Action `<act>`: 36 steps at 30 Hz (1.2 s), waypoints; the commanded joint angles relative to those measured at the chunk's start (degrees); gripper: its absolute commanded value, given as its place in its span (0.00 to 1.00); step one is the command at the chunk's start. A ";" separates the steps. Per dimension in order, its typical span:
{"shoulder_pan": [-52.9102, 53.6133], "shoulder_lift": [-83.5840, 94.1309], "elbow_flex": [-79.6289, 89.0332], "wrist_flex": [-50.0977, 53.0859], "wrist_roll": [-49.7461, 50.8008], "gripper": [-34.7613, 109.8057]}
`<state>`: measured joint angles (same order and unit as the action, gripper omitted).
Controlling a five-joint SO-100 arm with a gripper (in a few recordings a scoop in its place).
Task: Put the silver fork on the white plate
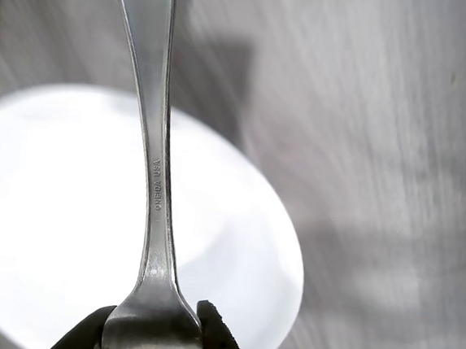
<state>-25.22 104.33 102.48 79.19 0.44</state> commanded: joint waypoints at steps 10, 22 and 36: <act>-3.69 -10.46 -6.68 -4.57 2.20 0.24; -4.22 -21.18 -10.02 -8.44 2.72 0.24; -5.19 -24.26 -11.34 -9.58 3.25 0.24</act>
<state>-30.06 79.80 95.10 69.79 3.34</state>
